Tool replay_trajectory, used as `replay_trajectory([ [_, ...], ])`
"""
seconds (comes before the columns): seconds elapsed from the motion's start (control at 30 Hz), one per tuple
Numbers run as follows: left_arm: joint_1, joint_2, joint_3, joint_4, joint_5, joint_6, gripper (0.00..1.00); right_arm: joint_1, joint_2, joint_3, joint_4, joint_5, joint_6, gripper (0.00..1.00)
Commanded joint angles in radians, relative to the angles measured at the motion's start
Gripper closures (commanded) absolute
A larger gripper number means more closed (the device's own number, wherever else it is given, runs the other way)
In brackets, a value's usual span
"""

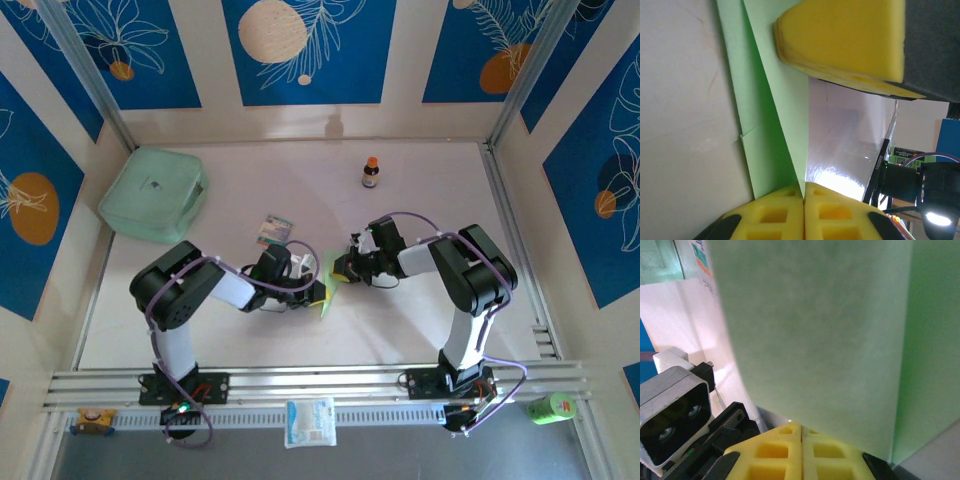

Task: Fold a paper plane with a square sheet of paper (pick it up from the middle)
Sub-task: Fold the wing for the fifth time at the center of the table.

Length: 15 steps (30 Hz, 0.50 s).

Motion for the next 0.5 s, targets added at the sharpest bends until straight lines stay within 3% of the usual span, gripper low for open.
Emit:
replay_trajectory([
  [0.0,0.020,0.005,-0.029,-0.151,-0.035,0.037,0.85,-0.004,0.028,-0.002,-0.103,0.083,-0.007,0.93],
  [0.2,-0.006,-0.026,-0.016,-0.195,0.013,0.066,0.88,-0.004,0.037,-0.001,-0.129,0.102,-0.007,0.94],
  [0.37,-0.018,-0.034,-0.010,-0.247,0.019,0.093,0.97,0.000,0.051,0.004,-0.141,0.117,-0.003,0.94],
  [0.47,-0.028,-0.033,0.004,-0.281,0.040,0.116,0.96,0.002,0.053,0.004,-0.155,0.132,0.001,0.94],
])
